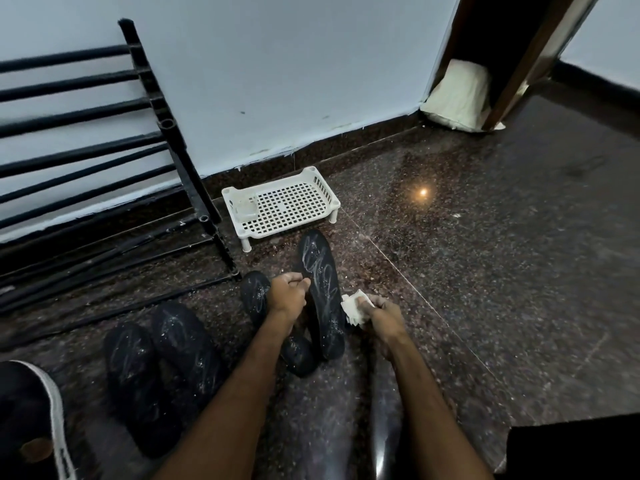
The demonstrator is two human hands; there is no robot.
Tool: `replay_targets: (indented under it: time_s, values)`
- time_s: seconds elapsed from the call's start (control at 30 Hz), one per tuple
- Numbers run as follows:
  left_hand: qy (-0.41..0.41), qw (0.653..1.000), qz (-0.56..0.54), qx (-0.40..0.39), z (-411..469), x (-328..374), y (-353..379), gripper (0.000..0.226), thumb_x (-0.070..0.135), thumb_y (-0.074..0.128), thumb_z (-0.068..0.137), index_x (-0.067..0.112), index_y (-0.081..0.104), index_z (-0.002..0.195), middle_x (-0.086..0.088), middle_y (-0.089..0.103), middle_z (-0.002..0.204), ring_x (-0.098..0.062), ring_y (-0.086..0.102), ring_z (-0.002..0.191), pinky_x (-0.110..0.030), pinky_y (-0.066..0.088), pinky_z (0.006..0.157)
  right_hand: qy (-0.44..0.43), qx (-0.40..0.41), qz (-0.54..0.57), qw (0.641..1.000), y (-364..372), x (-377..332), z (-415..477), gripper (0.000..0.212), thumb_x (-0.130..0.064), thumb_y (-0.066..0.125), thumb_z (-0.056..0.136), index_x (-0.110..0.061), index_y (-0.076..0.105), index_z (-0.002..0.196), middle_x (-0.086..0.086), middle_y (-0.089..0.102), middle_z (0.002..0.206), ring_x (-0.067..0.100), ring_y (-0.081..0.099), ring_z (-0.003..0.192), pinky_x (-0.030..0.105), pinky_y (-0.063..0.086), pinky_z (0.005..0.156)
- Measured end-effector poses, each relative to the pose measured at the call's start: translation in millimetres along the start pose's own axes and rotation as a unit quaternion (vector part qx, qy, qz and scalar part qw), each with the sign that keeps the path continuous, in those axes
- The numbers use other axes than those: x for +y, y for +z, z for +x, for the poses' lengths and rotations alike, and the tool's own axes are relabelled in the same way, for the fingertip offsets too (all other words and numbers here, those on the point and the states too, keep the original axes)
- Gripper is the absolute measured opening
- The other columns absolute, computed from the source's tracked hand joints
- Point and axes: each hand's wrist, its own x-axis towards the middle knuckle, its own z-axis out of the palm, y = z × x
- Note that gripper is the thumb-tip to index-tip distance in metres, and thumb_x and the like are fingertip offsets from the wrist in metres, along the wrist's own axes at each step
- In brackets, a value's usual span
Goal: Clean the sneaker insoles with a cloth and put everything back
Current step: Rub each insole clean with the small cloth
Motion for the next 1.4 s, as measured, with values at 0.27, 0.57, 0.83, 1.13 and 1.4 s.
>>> replay_targets:
  time_s: [0.27,0.57,0.83,1.13,1.4]
  values:
    - [0.02,0.996,-0.058,-0.064,-47,17,-17,0.039,0.015,0.063,0.096,-0.002,0.055,0.131,-0.003,0.067,0.091,-0.01,0.05,0.054,-0.019,0.037,0.039,-0.05,-0.079,-0.037,0.995,-1,-39,-51,0.018,-0.022,0.059,0.098,-0.008,0.07,0.092,0.002,0.064,0.067,0.007,0.054,0.051,0.024,0.045,0.053]
    - [0.056,0.986,-0.108,-0.116,-79,26,-35,0.025,0.024,0.063,0.097,0.007,0.063,0.115,-0.001,0.068,0.092,-0.005,0.053,0.056,-0.02,0.04,0.044,-0.058,-0.106,0.0,0.993,-14,-63,-80,0.022,-0.018,0.068,0.092,-0.01,0.07,0.112,0.008,0.073,0.094,0.015,0.063,0.071,0.026,0.052,0.063]
    - [0.05,0.99,-0.012,-0.128,-90,-3,-23,0.041,-0.023,0.053,0.082,0.013,0.048,0.102,-0.003,0.048,0.085,-0.011,0.046,0.063,-0.019,0.044,0.045,-0.085,-0.063,0.047,0.993,-28,-77,-92,0.013,-0.015,0.07,0.089,-0.014,0.072,0.102,0.008,0.073,0.094,0.021,0.064,0.079,0.035,0.052,0.074]
    - [0.08,0.969,-0.019,-0.234,-89,23,-22,0.061,0.046,0.043,0.102,0.01,0.032,0.15,-0.007,0.045,0.149,-0.03,0.067,0.108,-0.043,0.052,0.099,-0.093,-0.077,0.013,0.993,-29,-73,-99,0.02,-0.015,0.07,0.089,-0.011,0.071,0.109,0.008,0.074,0.097,0.019,0.065,0.081,0.036,0.054,0.075]
    - [0.045,0.856,-0.425,-0.291,-107,90,-36,0.101,0.082,0.012,0.085,0.007,0.044,0.145,-0.02,0.055,0.14,-0.04,0.054,0.128,-0.053,0.04,0.108,-0.075,-0.14,0.027,0.987,-7,-84,-119,0.015,-0.015,0.07,0.09,-0.011,0.073,0.104,0.007,0.067,0.086,0.014,0.052,0.064,0.025,0.043,0.059]
